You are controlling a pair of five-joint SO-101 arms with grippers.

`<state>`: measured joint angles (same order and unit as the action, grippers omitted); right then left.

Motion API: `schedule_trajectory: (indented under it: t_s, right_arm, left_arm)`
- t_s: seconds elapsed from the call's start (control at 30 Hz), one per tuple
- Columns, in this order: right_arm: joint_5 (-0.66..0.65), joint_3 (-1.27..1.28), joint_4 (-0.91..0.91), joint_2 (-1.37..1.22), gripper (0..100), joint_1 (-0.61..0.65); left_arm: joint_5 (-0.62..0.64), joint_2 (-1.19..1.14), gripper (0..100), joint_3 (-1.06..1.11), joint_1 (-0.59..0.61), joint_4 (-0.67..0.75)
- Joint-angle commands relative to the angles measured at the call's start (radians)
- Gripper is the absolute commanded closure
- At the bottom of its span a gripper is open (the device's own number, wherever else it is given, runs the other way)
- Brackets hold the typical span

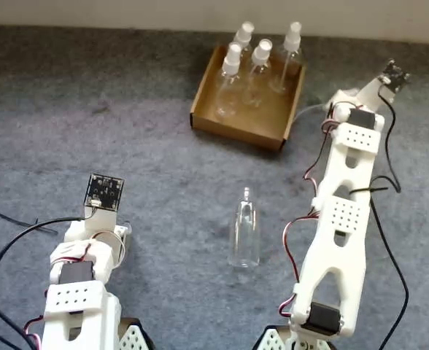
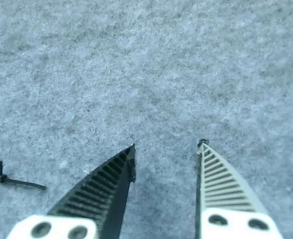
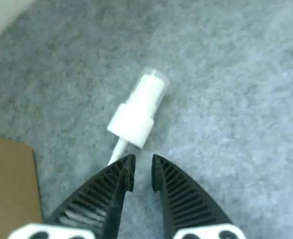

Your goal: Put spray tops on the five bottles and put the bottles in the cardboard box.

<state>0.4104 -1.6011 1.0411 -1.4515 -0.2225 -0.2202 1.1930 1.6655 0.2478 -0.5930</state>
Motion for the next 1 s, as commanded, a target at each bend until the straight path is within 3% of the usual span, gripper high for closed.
schedule_trajectory:
  t_s: [0.0,0.1,0.23,0.4,0.5,0.6,0.73,0.97]
  right_arm:
    - [-0.003,-0.033,-0.051,0.031,94.7,0.007]
    - [0.021,-0.07,-0.028,0.051,87.7,-0.019]
    - [0.198,-0.084,-0.101,0.071,74.7,-0.048]
    - [0.212,-0.064,-0.24,0.054,74.9,-0.038]
    - [0.212,0.039,-0.426,0.018,75.1,-0.028]
    - [0.212,0.17,-0.542,-0.004,81.7,-0.025]
    - [0.204,0.285,-0.516,-0.005,93.5,-0.028]
    - [-0.023,0.291,-0.229,-0.013,93.0,0.036]
  left_arm:
    - [-0.005,0.012,81,-0.004,0.015,-0.005]
    - [-0.005,0.012,81,-0.004,0.015,-0.005]
    - [-0.005,0.012,81,-0.004,0.015,-0.005]
    - [-0.005,0.012,81,-0.004,0.015,-0.005]
    - [-0.005,0.012,81,-0.005,0.015,-0.005]
    - [-0.005,0.012,81,-0.005,0.015,-0.006]
    - [-0.005,0.012,81,-0.005,0.015,-0.006]
    - [-0.005,0.012,81,-0.005,0.015,-0.006]
